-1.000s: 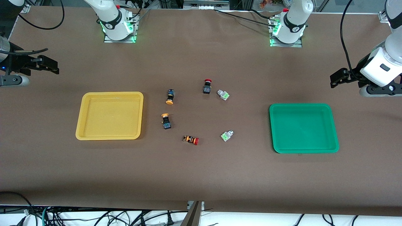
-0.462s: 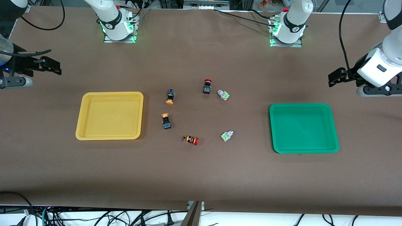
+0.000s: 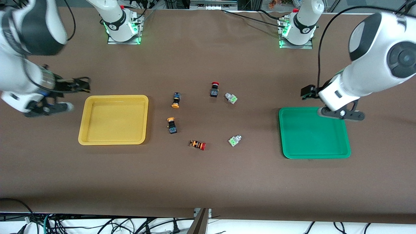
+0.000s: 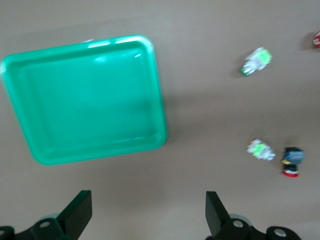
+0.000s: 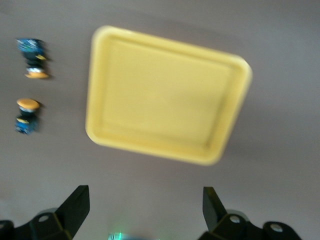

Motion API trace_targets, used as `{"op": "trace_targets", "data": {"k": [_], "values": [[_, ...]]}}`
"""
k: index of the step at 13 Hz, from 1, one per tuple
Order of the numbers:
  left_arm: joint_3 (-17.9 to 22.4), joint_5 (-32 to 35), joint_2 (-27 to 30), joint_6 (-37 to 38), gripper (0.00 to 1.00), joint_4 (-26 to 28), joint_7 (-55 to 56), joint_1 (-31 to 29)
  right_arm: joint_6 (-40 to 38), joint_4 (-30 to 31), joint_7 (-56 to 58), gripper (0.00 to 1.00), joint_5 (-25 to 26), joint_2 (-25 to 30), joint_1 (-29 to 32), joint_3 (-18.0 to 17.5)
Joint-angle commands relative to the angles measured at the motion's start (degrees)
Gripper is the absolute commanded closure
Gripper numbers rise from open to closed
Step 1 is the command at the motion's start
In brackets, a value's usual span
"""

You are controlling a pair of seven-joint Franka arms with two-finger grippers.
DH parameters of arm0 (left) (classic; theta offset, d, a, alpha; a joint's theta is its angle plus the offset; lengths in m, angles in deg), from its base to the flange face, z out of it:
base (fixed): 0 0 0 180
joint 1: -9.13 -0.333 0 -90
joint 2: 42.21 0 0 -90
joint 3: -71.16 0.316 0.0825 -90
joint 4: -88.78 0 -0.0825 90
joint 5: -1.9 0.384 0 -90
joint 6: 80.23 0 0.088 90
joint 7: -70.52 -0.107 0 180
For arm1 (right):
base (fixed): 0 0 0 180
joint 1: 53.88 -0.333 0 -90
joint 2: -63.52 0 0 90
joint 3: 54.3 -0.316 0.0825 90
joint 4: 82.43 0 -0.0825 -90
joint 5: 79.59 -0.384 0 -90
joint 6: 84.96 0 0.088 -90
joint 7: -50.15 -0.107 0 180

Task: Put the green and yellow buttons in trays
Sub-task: 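Move the right gripper and the left gripper out over the trays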

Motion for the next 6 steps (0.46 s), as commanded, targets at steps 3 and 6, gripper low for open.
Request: {"op": "trace_targets", "data": {"k": [3,6], "values": [[0.18,-1.66,-12.54,-13.29,0.00,-8.50,-8.26,5.13,12.80,-1.40,-0.73,0.00,-0.67,-11.01,-9.37,0.35],[-0.43,-4.54,-18.25,-22.52,0.00,-8.50,-17.04,5.66,22.21,-1.40,-2.92,0.00,-6.71,-16.81,-13.07,0.35]]}}
